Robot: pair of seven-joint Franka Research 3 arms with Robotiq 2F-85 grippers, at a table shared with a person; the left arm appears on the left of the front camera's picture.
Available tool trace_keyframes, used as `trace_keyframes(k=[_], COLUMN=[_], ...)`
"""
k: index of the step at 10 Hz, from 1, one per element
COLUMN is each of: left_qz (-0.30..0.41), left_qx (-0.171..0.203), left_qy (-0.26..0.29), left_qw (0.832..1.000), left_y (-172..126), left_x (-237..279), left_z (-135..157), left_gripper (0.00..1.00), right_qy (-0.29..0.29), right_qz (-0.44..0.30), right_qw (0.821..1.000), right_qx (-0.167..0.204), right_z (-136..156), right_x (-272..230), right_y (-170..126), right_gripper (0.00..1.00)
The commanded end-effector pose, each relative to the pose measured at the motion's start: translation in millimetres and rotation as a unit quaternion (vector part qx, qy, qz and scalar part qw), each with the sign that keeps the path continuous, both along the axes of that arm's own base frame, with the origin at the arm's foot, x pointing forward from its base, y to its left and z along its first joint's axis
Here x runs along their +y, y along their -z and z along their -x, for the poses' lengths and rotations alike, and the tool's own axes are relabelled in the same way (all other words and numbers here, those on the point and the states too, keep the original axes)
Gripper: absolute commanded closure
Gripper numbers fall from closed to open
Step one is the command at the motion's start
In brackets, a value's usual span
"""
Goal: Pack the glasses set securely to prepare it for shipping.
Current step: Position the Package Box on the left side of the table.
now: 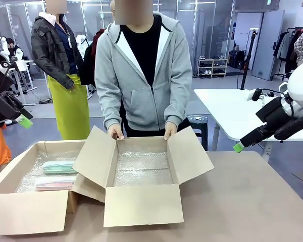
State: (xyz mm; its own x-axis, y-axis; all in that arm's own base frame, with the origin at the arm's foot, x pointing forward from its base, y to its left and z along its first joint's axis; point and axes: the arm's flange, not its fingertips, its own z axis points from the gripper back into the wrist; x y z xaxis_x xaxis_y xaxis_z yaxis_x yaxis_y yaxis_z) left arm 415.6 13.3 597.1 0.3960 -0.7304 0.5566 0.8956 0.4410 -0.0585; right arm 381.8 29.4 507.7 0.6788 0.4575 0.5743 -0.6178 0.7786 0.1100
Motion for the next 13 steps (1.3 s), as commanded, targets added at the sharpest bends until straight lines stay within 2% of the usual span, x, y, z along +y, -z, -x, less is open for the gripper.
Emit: trace_keyframes(k=[1,13], left_qz=[-0.006,-0.006], left_qx=[0.006,0.006], left_qy=[0.0,0.0], left_qw=[1.0,1.0], left_y=[-4.9,-4.9], left_x=[1.1,1.1], left_z=[-0.7,-0.7], left_gripper=[0.0,0.0], right_qy=[0.002,0.002], right_qz=[0.002,0.002], right_qw=[1.0,1.0], right_qx=[0.002,0.002], right_z=[0.3,0.3], right_x=[1.2,1.2], right_y=[-1.4,-1.4], right_gripper=[0.0,0.0])
